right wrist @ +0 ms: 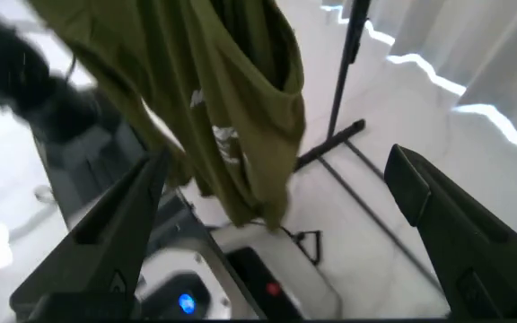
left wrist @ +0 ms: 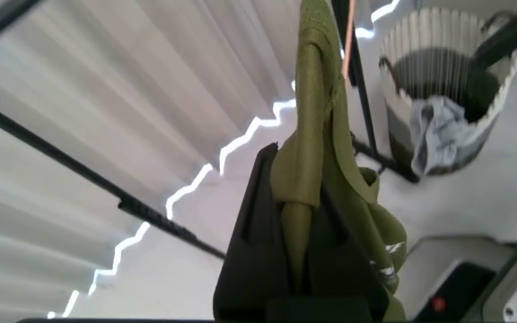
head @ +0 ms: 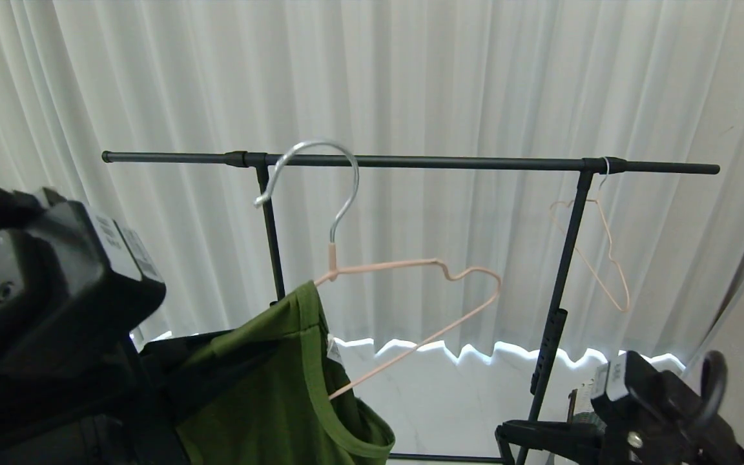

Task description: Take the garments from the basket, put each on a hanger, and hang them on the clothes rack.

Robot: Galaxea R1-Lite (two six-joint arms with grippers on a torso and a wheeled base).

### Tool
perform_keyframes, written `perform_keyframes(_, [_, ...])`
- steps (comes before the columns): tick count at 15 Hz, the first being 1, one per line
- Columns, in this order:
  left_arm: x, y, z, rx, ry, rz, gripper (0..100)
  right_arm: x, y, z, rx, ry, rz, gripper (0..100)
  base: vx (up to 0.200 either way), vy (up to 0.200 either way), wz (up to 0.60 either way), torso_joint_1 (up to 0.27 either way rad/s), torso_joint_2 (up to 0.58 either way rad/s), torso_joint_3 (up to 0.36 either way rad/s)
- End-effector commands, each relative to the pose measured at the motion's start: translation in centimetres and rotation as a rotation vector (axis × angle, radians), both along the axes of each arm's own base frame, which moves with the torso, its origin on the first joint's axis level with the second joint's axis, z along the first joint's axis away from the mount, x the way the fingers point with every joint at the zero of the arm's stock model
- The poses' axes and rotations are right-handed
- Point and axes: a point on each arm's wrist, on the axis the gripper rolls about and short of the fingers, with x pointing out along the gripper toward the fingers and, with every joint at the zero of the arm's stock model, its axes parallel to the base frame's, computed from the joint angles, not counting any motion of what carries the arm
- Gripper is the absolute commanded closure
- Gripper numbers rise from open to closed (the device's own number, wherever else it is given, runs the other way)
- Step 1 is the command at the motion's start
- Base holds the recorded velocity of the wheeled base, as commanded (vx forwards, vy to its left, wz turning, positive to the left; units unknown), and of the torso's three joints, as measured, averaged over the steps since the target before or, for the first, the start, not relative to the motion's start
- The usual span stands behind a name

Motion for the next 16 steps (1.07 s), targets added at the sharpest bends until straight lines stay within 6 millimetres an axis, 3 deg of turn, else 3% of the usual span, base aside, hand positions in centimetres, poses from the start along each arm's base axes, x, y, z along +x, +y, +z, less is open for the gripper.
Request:
perform_keyframes(1, [0.0, 0.0, 1.0, -0.027, -0.019, 0.0, 100, 1.3, 2.1, -1.1, -0.008, 0.036, -0.062, 0, 0.0, 0.0, 0.0, 0.0, 0.0, 0.0])
perform_keyframes(6, [0.0, -0.1, 1.4, -0.039, -0.028, -0.008, 100, 5.3, 5.6, -0.9, 0.045, 0.057, -0.173, 0, 0.0, 0.0, 0.0, 0.0, 0.0, 0.0])
perform_keyframes(11, [0.0, -0.1, 1.9, -0.054, -0.038, -0.009, 100, 6.2, 7.7, -3.2, -0.025, 0.082, -0.174, 0, 0.0, 0.0, 0.0, 0.0, 0.0, 0.0])
perform_keyframes(16, [-0.1, -0.1, 2.2, -0.062, -0.043, -0.009, 100, 5.8, 7.3, -5.2, -0.101, 0.101, -0.167, 0, 0.0, 0.0, 0.0, 0.0, 0.0, 0.0])
